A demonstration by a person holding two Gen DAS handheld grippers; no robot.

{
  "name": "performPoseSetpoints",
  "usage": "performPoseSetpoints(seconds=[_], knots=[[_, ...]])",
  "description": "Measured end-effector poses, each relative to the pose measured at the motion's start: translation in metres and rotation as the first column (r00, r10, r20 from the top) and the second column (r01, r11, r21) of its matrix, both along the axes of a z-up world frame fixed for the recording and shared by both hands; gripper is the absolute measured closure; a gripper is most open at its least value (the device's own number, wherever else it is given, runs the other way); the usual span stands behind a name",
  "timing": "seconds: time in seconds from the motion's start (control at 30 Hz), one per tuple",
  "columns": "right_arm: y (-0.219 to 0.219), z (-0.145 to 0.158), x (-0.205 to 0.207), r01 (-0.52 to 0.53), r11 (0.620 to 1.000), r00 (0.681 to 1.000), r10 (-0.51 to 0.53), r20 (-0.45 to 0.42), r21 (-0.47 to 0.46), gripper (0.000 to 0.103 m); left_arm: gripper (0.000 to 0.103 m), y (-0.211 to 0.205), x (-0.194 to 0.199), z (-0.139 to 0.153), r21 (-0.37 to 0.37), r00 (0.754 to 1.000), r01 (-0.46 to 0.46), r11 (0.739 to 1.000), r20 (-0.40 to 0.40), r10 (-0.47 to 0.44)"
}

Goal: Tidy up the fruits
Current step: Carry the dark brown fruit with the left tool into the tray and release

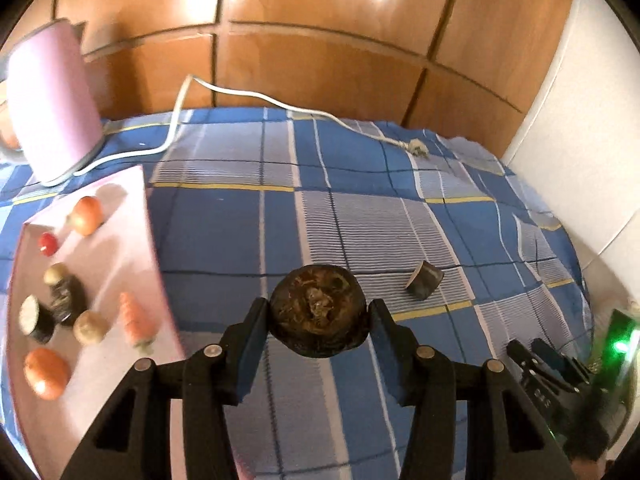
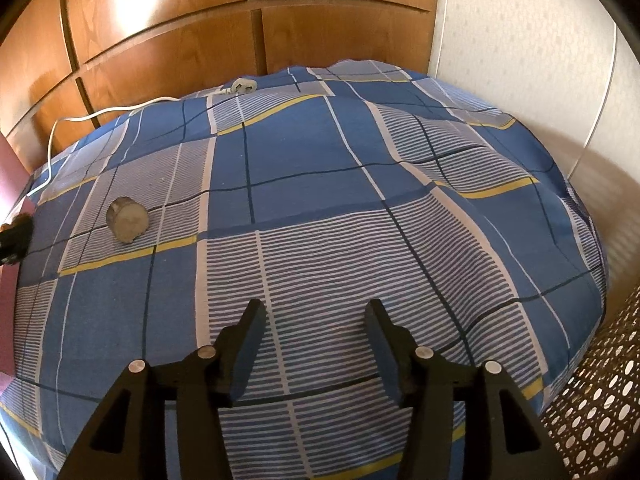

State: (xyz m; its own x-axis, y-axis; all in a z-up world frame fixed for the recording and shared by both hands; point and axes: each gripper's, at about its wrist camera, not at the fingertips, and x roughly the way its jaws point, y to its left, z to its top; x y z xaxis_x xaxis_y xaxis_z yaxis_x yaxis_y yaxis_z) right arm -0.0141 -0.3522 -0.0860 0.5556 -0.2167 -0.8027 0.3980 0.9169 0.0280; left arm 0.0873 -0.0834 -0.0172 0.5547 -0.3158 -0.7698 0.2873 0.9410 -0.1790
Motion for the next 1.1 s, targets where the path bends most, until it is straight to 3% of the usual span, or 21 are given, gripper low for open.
performPoseSetpoints(seconds=[0.4,0.53,0.73,0.83,0.93,1.1], knots=[[0.003,-0.001,0.003,0.003,1.000,1.000,-0.003,-0.013,-0.025,0.049,0.052,0.092,-0.031,0.018,-0.046,0.973,-0.223,0.974,0.051,0.225],[0.004,-0.001,0.004,0.006,1.000,1.000,-0.006,-0.019,-0.029,0.049,0.052,0.129,-0.038,0.011,-0.065,0.949,-0.312,0.948,0.029,0.315],[0.006,-0.001,0.005,0.007,0.999,0.999,-0.008,-0.031,-0.041,0.049,0.052,0.196,-0.052,0.001,-0.118,0.890,-0.454,0.883,-0.010,0.456],[0.007,-0.001,0.006,0.008,0.999,0.999,-0.010,-0.035,-0.048,0.049,0.052,0.217,-0.062,-0.001,-0.135,0.874,-0.482,0.866,-0.012,0.485],[0.008,-0.001,0.007,0.009,0.998,0.999,-0.011,-0.037,-0.055,0.049,0.052,0.225,-0.069,-0.006,-0.147,0.873,-0.484,0.863,-0.017,0.487],[0.009,0.000,0.008,0.012,0.998,0.999,-0.015,-0.040,-0.065,0.049,0.052,0.214,-0.063,-0.014,-0.131,0.890,-0.455,0.881,-0.028,0.455]])
